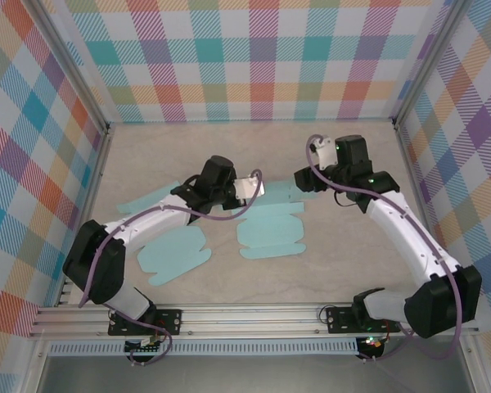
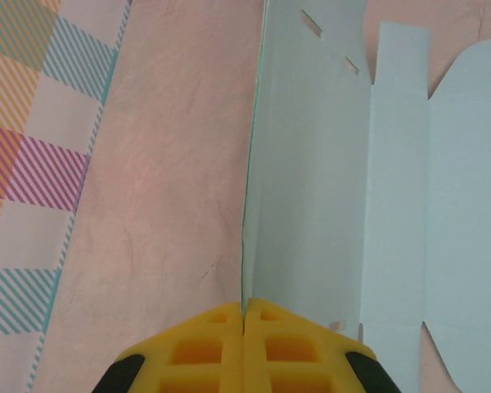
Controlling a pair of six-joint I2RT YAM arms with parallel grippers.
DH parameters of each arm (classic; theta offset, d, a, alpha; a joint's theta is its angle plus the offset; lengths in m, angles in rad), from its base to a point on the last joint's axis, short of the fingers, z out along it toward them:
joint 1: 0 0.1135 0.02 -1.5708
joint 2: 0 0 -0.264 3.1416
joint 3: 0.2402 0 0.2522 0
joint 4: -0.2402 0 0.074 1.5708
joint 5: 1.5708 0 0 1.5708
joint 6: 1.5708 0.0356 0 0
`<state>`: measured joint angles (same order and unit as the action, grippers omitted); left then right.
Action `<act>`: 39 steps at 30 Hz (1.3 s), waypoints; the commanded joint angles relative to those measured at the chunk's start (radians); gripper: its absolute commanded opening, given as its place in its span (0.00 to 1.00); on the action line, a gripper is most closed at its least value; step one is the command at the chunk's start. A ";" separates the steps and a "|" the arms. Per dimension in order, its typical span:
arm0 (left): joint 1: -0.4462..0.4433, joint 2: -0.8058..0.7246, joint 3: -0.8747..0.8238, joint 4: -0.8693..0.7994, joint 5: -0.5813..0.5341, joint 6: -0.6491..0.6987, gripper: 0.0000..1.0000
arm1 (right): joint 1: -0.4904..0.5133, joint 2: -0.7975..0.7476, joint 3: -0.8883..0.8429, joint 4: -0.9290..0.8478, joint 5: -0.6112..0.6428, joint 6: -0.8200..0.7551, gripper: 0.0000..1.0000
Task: Fold the paper box
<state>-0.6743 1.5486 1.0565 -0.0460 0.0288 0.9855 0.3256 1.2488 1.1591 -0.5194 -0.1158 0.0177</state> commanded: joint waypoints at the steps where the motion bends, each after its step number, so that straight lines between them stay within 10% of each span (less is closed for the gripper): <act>1: -0.041 -0.026 -0.065 0.224 -0.153 0.022 0.00 | -0.031 -0.025 -0.007 -0.048 0.039 0.267 0.66; 39: -0.139 0.211 -0.138 0.582 -0.340 0.173 0.00 | -0.069 0.403 0.112 0.042 -0.187 0.430 0.69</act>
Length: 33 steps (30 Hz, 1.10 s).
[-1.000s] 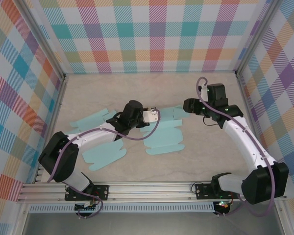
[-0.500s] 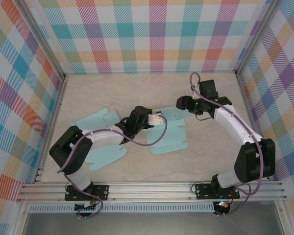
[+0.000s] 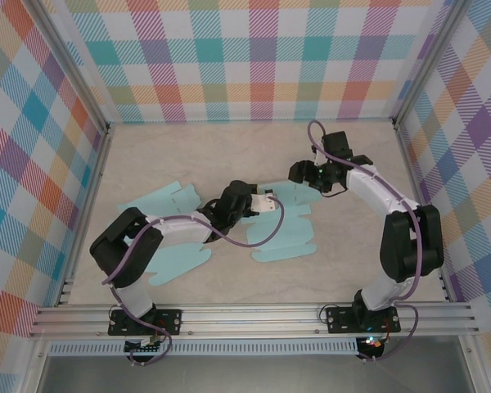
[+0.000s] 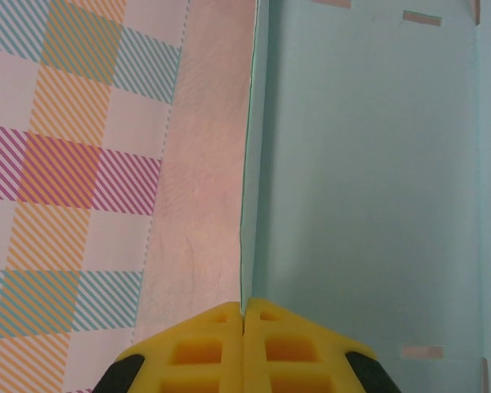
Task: Fold the paper box
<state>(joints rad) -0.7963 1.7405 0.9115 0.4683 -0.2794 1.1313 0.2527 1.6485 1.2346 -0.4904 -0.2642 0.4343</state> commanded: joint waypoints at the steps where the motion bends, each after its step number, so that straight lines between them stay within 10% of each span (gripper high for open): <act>1: -0.019 0.026 0.008 0.079 -0.038 0.030 0.00 | 0.003 0.003 0.032 0.015 -0.046 0.020 0.69; 12: -0.046 0.056 -0.001 0.182 -0.068 0.034 0.00 | 0.007 -0.009 -0.081 0.159 -0.118 0.140 0.61; 24: -0.056 0.060 -0.017 0.215 -0.066 0.022 0.00 | 0.013 -0.015 -0.092 0.213 -0.128 0.170 0.20; 33: -0.047 0.072 -0.007 0.181 -0.067 0.048 0.00 | -0.006 -0.151 -0.167 0.137 -0.025 0.140 0.43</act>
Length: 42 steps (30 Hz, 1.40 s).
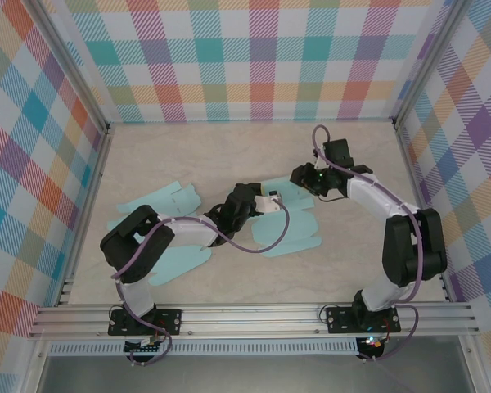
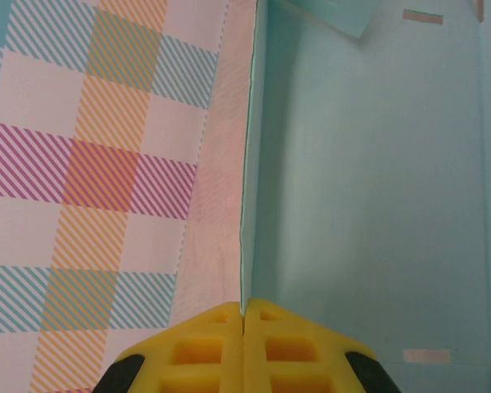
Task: Fold the paper box
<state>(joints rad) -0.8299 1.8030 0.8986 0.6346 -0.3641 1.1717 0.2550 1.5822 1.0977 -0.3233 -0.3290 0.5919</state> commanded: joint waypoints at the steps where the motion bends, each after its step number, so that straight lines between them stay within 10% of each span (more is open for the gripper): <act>1: -0.012 0.009 0.011 0.007 0.016 0.005 0.00 | -0.015 -0.110 -0.044 -0.041 0.058 -0.022 0.45; 9: -0.001 0.005 0.013 0.005 0.026 -0.010 0.00 | -0.103 -0.271 -0.226 -0.056 0.120 -0.029 0.50; 42: 0.021 0.015 0.033 -0.029 0.042 -0.073 0.00 | -0.111 0.052 -0.359 0.479 -0.063 0.001 0.41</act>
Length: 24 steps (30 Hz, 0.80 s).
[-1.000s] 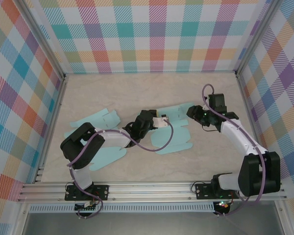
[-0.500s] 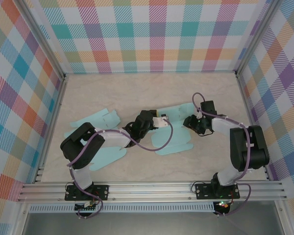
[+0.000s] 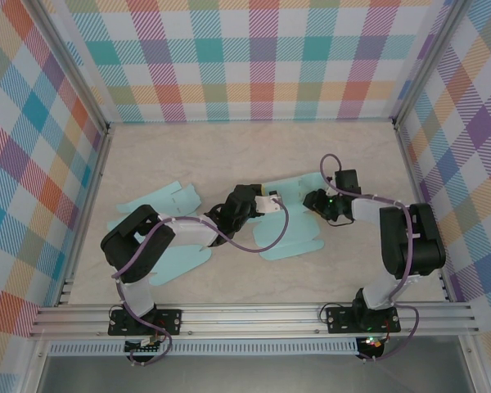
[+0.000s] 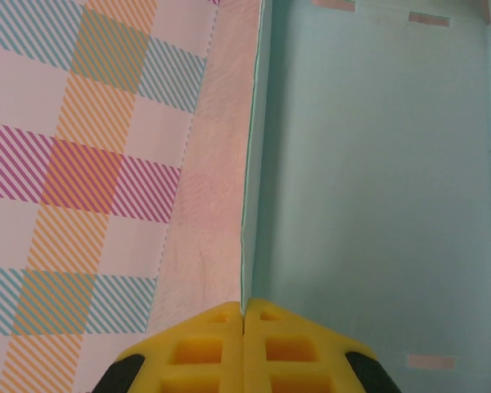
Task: Fold the paper box
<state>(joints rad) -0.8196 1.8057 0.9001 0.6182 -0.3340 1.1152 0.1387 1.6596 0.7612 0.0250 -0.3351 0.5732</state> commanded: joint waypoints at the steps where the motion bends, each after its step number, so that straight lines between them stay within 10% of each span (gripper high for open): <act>1: 0.010 0.015 0.031 -0.013 0.011 -0.017 0.00 | 0.006 -0.030 -0.024 0.147 -0.065 0.023 0.41; 24: 0.005 0.035 0.049 -0.005 -0.017 0.013 0.00 | 0.041 0.029 -0.066 0.283 -0.148 0.130 0.21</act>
<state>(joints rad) -0.8158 1.8248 0.9279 0.6003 -0.3424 1.1168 0.1719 1.6619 0.7013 0.2737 -0.4549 0.6807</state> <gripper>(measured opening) 0.049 0.228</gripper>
